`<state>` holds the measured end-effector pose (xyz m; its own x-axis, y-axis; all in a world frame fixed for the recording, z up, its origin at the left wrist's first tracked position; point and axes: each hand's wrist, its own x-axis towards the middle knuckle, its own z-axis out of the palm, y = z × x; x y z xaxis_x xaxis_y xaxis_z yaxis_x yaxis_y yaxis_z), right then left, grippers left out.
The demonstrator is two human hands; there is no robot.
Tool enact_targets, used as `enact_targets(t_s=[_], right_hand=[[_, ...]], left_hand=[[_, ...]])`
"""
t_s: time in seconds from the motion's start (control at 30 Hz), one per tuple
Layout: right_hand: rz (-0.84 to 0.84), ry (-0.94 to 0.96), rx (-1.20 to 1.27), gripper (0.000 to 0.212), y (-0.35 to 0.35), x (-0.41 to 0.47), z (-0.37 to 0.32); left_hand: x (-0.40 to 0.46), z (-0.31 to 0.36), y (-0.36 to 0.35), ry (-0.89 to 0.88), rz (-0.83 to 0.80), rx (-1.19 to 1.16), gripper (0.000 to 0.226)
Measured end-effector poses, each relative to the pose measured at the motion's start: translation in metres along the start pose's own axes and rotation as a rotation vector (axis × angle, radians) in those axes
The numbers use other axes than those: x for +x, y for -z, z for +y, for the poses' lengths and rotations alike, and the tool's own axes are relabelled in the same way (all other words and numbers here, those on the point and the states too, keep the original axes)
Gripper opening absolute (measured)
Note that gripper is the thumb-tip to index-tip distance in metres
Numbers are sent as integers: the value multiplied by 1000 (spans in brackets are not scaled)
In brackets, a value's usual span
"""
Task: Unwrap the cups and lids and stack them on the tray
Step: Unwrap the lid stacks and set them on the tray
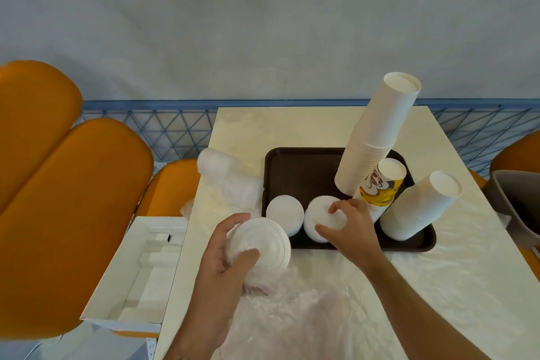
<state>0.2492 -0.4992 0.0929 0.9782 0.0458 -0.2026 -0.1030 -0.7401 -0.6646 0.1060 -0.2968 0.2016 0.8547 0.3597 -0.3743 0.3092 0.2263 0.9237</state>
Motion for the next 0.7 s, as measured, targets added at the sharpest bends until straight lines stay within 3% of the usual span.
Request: enact_targets(t_s=[0.7], right_hand=[[-67, 21, -178, 49, -34, 17, 28]], left_hand=[[9, -4, 11, -13, 86, 4, 54]])
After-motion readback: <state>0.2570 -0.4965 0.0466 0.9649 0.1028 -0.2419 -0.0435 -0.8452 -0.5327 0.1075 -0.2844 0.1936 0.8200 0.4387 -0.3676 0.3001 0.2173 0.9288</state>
